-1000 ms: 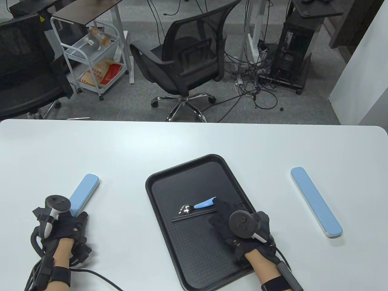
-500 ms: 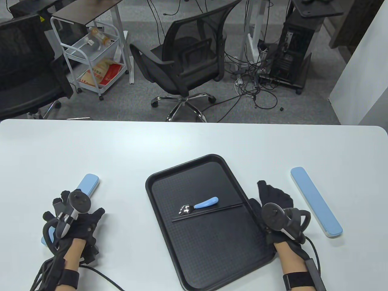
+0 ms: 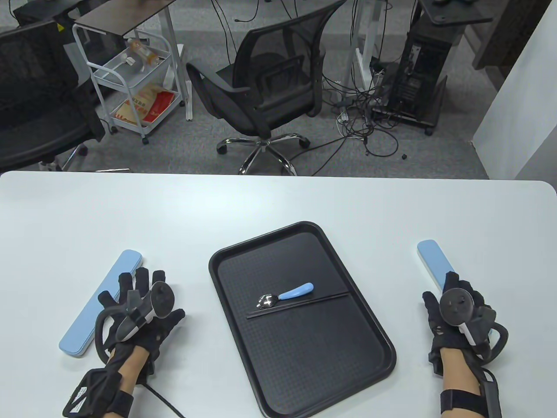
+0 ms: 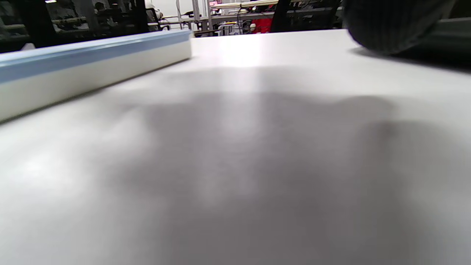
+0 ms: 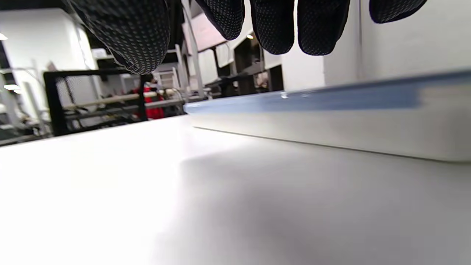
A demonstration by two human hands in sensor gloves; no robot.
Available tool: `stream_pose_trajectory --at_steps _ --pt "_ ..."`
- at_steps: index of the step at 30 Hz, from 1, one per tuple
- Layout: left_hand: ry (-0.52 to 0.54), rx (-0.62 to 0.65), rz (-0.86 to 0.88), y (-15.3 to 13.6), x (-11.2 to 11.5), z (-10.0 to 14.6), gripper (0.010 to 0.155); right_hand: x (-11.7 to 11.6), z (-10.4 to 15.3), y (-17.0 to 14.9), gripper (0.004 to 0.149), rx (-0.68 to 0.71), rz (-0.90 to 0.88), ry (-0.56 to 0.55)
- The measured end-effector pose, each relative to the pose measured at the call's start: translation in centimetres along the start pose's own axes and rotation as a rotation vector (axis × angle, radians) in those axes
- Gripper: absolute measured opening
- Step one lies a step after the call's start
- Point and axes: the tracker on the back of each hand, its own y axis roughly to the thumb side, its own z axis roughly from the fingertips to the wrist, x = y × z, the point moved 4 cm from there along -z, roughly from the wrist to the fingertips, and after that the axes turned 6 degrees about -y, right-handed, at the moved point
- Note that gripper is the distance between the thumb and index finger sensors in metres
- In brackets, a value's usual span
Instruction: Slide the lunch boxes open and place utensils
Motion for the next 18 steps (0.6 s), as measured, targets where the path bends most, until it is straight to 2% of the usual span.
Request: stream_pose_trajectory --at_steps 3,10,18 --pt "-0.029 0.033 0.056 0.5 0.2 0.0 0.101 -0.6 -0.3 -1.3 0.078 -0.037 0.034 0.028" --pt "-0.041 0.039 0.007 1.2 0.8 -0.2 0.100 -2.6 -0.8 -3.4 0.081 -0.124 0.060 0.159" --pt "-0.050 0.035 -0.011 1.5 1.0 -0.1 0.100 -3.1 -0.8 -3.5 0.075 -0.145 0.090 0.201"
